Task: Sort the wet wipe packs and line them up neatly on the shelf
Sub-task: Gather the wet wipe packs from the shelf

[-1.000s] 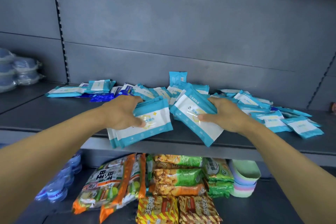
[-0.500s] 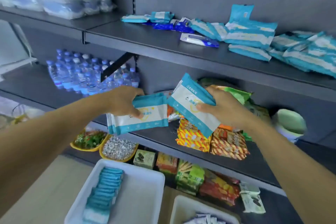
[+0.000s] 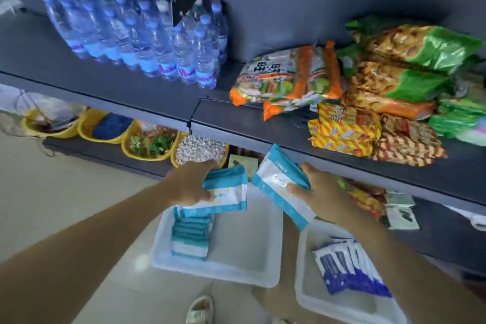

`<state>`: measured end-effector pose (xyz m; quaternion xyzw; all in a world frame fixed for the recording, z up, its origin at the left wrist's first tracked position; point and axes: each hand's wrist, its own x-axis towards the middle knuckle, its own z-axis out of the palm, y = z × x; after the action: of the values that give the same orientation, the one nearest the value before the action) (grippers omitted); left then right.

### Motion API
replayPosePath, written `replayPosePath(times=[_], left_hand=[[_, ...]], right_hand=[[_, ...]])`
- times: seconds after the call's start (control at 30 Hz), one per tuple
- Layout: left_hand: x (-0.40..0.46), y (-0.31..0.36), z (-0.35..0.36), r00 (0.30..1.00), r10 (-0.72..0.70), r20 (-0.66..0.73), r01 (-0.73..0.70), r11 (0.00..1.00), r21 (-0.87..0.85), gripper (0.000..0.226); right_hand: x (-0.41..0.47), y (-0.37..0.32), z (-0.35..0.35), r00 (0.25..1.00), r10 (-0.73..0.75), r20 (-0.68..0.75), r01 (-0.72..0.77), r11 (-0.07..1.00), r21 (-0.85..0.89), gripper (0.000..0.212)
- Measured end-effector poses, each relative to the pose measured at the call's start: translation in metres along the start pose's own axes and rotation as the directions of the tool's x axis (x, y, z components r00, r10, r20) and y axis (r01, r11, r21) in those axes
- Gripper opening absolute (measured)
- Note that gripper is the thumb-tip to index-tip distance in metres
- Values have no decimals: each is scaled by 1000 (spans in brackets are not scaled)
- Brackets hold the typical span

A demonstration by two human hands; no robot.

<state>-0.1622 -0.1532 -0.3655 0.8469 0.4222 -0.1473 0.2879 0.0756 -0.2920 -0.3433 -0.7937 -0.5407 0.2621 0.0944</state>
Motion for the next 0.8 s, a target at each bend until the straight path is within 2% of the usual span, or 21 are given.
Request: replayPosePath(times=[0.23, 0.37, 0.57, 0.8], left_hand=[[75, -56, 98, 985, 33, 167, -42, 998, 52, 56], [128, -66, 141, 990, 32, 139, -44, 996, 80, 52], [208, -77, 208, 995, 11, 100, -16, 999, 50, 49], [266, -93, 276, 995, 98, 34, -102, 988, 115, 48]], right_hand=[[30, 34, 122, 978, 207, 27, -206, 978, -21, 31], [51, 60, 172, 969, 248, 13, -248, 969, -5, 31], [89, 100, 239, 957, 274, -91, -278, 960, -35, 35], [105, 133, 295, 948, 315, -34, -315, 949, 9, 34]])
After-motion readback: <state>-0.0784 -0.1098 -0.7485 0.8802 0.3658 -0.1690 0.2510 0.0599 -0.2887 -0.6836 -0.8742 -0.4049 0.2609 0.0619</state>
